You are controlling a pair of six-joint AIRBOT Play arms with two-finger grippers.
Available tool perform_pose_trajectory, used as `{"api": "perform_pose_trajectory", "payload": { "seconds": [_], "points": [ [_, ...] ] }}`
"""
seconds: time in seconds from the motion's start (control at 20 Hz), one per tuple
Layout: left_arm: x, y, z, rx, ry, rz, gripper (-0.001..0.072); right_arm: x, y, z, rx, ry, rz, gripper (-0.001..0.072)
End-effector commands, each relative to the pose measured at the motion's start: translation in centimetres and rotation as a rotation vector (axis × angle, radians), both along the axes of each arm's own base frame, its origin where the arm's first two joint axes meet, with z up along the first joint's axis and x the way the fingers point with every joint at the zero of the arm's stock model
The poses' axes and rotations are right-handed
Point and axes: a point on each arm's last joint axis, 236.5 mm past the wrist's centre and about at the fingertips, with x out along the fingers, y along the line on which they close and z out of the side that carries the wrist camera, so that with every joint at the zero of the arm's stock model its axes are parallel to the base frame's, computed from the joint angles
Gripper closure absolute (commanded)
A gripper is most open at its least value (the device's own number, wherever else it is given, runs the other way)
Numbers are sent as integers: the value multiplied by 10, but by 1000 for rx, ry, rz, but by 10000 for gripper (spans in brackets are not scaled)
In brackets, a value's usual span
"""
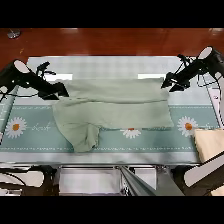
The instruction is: Fold the shirts.
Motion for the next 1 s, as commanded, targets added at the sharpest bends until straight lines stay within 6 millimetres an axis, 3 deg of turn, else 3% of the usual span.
{"api": "perform_pose_trajectory", "payload": {
  "seconds": [0.0, 0.15, 0.3, 0.4, 0.45, 0.55, 0.7, 0.85, 0.95],
  "points": [
    [-19, 22, 9, 23, 94, 17, 4, -11, -6, 21, -14, 14, 16, 86],
    [-42, 51, 37, 15, 93, 88, 4, -28, -50, 61, -131, -46, -30, 86],
    [-103, 70, 23, -8, 134, 186, 4, -58, -64, 64, -115, -121, -169, 86],
    [-150, 58, 2, -97, 170, 232, 4, -86, -44, 51, -33, -149, -257, 86],
    [-163, 44, -4, -173, 168, 283, 4, -103, -22, 45, 43, -153, -272, 87],
    [-172, 17, -8, -325, 132, 382, 4, -131, 6, 32, 125, -156, -278, 86],
    [-187, 4, -22, -343, 138, 425, 4, -165, 16, 12, 124, -117, -274, 87],
    [-190, -1, -30, -337, 145, 432, 4, -174, 18, 8, 125, -94, -265, 86],
    [-186, -20, -29, -392, 127, 423, 4, -169, 23, 12, 159, -104, -297, 87]
  ]
}}
